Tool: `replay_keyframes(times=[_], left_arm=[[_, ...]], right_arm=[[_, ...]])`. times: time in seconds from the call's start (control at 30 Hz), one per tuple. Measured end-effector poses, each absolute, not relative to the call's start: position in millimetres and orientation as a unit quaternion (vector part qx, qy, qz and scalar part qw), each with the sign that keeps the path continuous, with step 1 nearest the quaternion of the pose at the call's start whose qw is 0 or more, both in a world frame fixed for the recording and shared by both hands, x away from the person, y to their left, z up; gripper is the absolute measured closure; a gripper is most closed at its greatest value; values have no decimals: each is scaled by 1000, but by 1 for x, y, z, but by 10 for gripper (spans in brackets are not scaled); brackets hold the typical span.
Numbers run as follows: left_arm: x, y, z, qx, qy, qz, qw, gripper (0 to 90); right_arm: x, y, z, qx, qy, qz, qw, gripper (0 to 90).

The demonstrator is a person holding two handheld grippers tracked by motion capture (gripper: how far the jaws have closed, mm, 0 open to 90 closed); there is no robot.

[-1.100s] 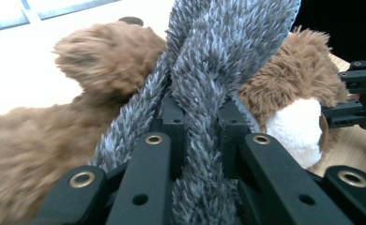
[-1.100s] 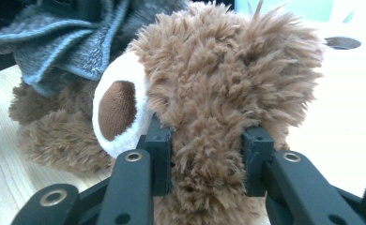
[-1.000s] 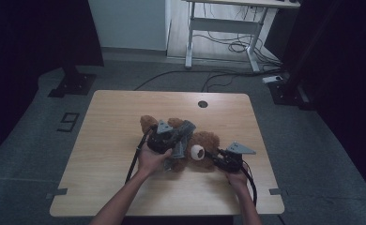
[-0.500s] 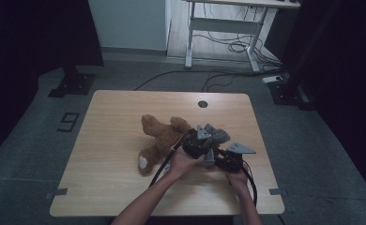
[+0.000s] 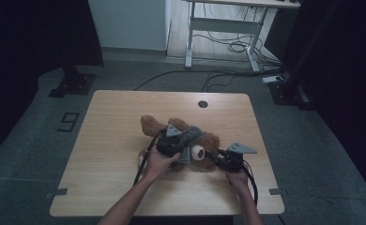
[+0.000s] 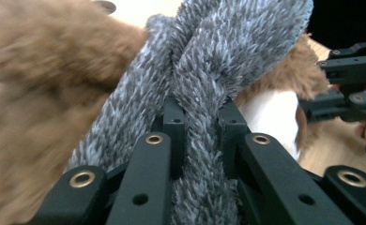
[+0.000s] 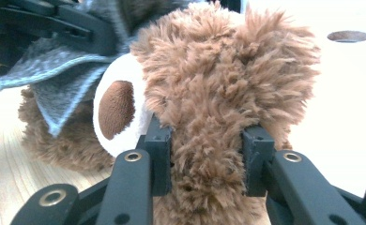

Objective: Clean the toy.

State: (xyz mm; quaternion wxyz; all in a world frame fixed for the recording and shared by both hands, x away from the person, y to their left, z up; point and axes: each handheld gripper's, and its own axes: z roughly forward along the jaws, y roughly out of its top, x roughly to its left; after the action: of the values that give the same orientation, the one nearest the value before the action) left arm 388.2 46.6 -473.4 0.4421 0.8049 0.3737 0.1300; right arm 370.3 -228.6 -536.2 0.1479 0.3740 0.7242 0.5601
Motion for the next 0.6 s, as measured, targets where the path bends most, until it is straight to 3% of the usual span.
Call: replay_keyframes(times=[0.27,0.6], left_arm=[[375,70,-466,796,379,139,451,778],[359,1,-466,826,317,126,450,778]], right_arm=[[370,-229,-536,374,725,559,148,631],[371,-231,-537,378,722,562,143,631]])
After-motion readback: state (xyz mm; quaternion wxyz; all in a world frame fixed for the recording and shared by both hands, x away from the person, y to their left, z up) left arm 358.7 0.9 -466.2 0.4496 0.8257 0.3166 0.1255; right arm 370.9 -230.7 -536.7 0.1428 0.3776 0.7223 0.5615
